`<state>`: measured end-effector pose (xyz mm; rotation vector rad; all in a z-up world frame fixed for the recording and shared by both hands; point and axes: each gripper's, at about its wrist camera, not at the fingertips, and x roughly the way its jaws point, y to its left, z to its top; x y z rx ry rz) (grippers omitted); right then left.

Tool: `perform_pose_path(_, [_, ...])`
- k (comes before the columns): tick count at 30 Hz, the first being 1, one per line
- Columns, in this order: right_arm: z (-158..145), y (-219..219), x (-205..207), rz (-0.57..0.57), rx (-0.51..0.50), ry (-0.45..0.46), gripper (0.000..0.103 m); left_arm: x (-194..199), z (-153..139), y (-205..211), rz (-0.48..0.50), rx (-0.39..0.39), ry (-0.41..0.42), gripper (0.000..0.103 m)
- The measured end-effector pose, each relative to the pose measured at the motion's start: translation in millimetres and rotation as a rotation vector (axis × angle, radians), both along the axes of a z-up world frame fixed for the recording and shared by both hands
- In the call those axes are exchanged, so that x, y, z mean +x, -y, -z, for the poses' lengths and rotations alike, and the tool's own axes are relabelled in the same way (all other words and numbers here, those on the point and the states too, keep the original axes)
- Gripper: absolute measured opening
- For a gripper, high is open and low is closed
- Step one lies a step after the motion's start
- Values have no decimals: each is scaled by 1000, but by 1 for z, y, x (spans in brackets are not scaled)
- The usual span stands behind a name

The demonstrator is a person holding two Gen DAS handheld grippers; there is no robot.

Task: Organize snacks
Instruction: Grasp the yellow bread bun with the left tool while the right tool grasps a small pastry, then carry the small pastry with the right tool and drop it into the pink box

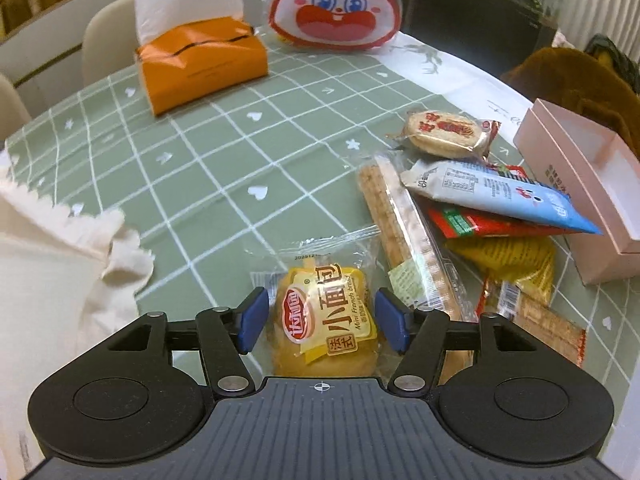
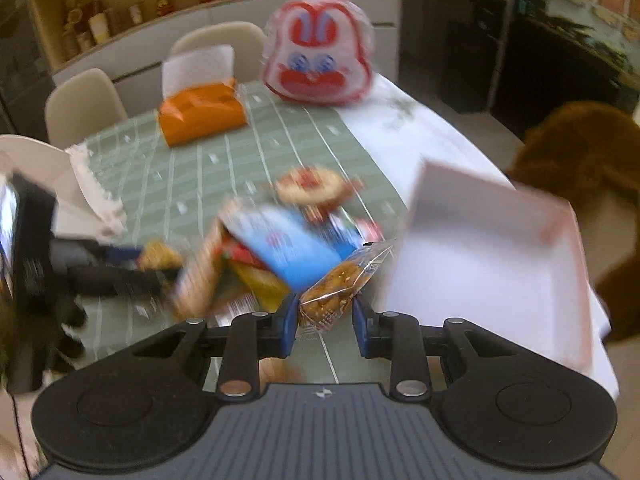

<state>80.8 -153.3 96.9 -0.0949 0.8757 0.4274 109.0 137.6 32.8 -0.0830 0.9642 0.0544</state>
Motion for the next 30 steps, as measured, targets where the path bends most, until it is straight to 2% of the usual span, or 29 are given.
perform_pose_path(5, [49,27,-22,108,12,-121,29,-30,-2,-3,13,-70,23,63])
perform_pose_path(9, [66,31,-32,147,-3,-127,29,-59,-2,5,52,-112,36,63])
perform_pose_path(14, [75,27,-39,142,0,-149,29,-85,-2,29,104,-101,27,63])
perform_pose_path(18, [77,21,-44,116,-35,-117,31,-96,-1,40,121,-65,18,64])
perform_pose_path(21, [78,19,-45,101,-33,-117,49,-99,-1,39,93,-96,4,64])
perform_pose_path(22, [79,18,-45,105,-38,-119,61,-99,-2,39,86,-106,-3,63])
perform_pose_path(30, [83,18,-53,141,-88,-70,70,-111,-7,58,76,-218,-25,58])
